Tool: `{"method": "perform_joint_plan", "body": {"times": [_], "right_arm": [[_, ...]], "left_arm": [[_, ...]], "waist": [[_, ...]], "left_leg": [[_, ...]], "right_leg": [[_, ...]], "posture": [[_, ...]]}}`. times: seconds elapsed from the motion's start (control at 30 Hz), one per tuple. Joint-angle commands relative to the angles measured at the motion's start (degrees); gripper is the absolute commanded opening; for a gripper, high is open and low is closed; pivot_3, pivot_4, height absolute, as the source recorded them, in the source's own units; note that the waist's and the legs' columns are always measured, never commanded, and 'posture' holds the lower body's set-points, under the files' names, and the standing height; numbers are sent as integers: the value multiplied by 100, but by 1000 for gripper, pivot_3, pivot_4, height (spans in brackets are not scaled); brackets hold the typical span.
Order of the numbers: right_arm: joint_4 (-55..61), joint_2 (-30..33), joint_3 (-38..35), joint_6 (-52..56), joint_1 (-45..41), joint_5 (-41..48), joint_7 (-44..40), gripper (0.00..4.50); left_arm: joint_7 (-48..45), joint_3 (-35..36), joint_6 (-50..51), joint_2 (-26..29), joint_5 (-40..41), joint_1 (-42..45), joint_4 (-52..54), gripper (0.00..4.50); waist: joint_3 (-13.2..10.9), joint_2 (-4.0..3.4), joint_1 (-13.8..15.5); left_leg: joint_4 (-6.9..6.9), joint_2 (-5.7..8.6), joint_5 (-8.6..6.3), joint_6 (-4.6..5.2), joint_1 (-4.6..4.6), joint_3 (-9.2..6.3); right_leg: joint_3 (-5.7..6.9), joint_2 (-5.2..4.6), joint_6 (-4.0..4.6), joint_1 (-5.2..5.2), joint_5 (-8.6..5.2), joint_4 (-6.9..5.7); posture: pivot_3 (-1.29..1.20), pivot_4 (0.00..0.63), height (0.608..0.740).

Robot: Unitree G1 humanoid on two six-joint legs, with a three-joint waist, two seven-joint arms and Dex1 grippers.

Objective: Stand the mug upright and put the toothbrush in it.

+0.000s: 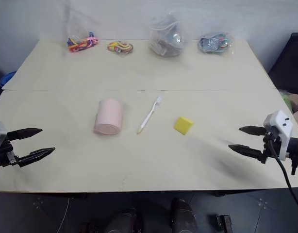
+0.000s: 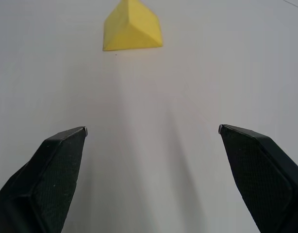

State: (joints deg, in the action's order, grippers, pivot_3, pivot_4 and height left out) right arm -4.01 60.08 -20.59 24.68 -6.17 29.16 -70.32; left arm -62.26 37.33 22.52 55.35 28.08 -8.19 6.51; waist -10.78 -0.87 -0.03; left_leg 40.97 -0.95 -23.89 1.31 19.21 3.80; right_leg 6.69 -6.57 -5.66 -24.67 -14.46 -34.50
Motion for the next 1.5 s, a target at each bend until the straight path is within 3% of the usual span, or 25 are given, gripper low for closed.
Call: {"method": "perform_joint_plan", "body": {"times": [0.03,1.03,1.3,1.5], "right_arm": [[220,-36,-201,80,18,122,78,4500],[406,-190,-150,594,-207,400,439,4500],[1244,-1306,99,1057,-925,665,1793,4500],[1066,-2302,1147,905,-1401,64,2522,4500]], "left_arm": [[-135,215,-101,155,-60,-183,135,4442],[28,223,562,228,-47,-203,100,4442],[74,-236,1787,222,1362,481,1495,4442],[231,-1701,2014,115,1786,1739,2222,4442]], "waist": [[0,0,-6],[0,0,-7],[0,0,-9],[0,0,-15]], "left_leg": [[0,0,0,0,0,0],[0,0,0,0,0,3],[7,-2,0,-4,-1,1],[15,11,3,-10,-1,3]], "right_leg": [[0,0,0,0,0,0],[-1,2,0,-1,0,-3],[-11,0,-1,-3,1,-15],[-10,5,-1,-2,1,-23]], "posture": [[0,150,740],[0,150,740],[0,150,740],[0,150,740]]}}
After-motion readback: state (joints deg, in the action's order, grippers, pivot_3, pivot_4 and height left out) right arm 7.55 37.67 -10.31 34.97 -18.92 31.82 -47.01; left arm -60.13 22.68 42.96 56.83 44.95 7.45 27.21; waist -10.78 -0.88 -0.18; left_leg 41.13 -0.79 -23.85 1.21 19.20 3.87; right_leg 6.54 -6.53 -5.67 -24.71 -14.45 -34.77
